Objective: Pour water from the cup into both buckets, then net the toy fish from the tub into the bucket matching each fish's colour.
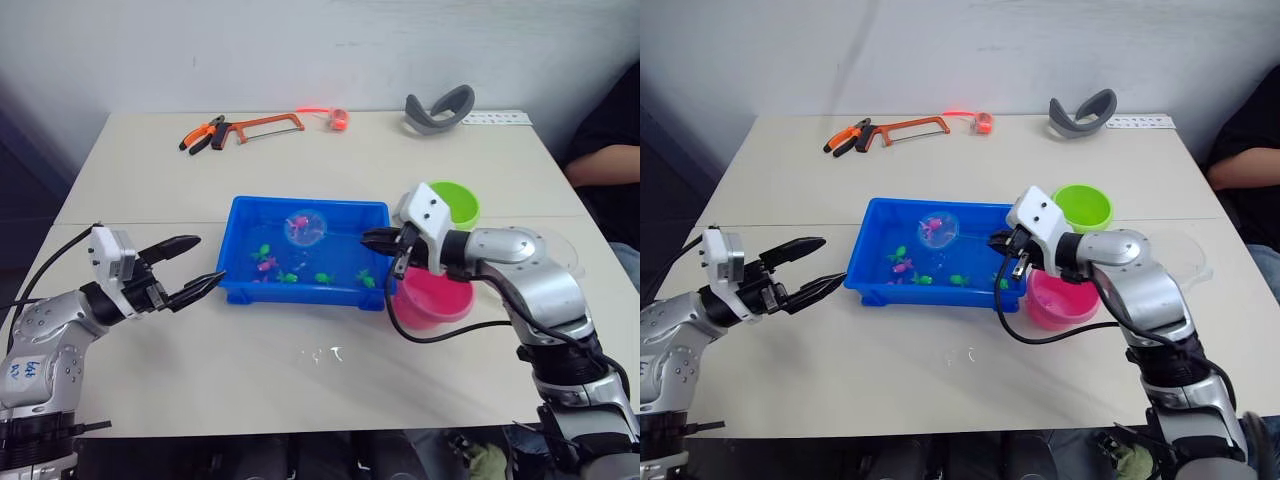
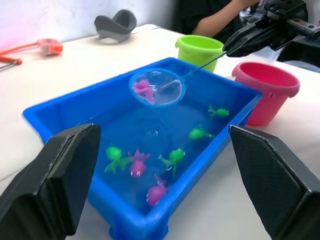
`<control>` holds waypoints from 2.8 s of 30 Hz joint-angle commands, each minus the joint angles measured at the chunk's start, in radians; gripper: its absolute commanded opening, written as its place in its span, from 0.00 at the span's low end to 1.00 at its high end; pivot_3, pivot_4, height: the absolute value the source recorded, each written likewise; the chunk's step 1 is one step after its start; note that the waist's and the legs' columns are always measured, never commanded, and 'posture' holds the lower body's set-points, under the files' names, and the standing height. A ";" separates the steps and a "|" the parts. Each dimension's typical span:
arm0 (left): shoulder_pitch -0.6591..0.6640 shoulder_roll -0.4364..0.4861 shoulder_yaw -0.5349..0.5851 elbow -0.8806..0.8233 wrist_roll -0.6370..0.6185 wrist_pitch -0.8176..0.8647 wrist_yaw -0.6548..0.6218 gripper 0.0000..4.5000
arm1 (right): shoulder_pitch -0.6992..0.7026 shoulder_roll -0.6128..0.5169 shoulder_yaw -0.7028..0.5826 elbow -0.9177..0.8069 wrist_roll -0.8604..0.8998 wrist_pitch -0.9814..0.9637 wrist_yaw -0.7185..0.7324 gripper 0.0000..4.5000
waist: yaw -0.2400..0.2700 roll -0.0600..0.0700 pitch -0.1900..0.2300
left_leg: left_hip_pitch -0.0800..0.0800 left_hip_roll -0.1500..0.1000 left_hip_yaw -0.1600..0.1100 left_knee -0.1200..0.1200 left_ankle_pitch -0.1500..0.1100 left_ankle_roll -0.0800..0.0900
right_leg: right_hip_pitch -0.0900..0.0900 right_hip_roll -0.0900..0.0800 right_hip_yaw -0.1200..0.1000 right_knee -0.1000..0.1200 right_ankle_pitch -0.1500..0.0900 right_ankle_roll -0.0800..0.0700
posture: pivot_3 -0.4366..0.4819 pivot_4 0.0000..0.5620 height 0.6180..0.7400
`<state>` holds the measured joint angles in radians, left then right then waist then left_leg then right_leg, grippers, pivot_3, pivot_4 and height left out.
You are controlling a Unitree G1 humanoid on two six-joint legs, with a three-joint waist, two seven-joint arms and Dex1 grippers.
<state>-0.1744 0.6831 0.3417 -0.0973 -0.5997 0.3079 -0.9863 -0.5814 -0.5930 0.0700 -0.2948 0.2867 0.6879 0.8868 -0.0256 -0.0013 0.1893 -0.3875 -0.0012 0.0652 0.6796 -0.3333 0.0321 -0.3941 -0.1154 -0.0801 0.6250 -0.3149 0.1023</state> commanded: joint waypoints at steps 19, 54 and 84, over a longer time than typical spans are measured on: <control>-0.344 -0.079 -0.298 0.009 -0.025 0.077 -0.190 0.99 | 0.666 -0.269 -0.817 -0.382 0.298 0.045 0.078 0.00 | 0.050 0.000 0.000 | 0.000 -0.001 0.001 0.002 0.001 0.002 | 0.003 0.002 0.001 -0.001 0.001 0.001 | 0.48 0.27 1.00; -0.428 -0.190 -0.380 0.080 0.016 0.088 -0.214 0.99 | 1.078 -0.119 -0.949 0.003 -0.644 -1.586 -0.289 0.00 | 0.049 -0.001 0.000 | 0.003 -0.004 0.002 0.003 0.005 0.001 | 0.004 0.004 0.005 -0.001 0.002 0.004 | 0.48 0.27 1.00; -0.434 -0.222 -0.370 0.113 0.016 0.081 -0.192 0.99 | 1.116 -0.033 -0.932 -0.060 -1.124 -1.683 -0.754 0.00 | 0.047 -0.001 0.000 | 0.004 -0.003 0.002 0.003 0.007 0.001 | 0.004 0.005 0.006 0.000 0.001 0.003 | 0.48 0.27 1.00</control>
<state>-0.5844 0.4675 -0.0404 0.0203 -0.5835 0.4018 -1.1807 0.5257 -0.6422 -0.8621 -0.3204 -0.8208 -1.0012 0.1777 0.0214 -0.0020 0.1889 -0.3834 -0.0046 0.0674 0.6824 -0.3268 0.0330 -0.3902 -0.1100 -0.0741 0.6256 -0.3134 0.1051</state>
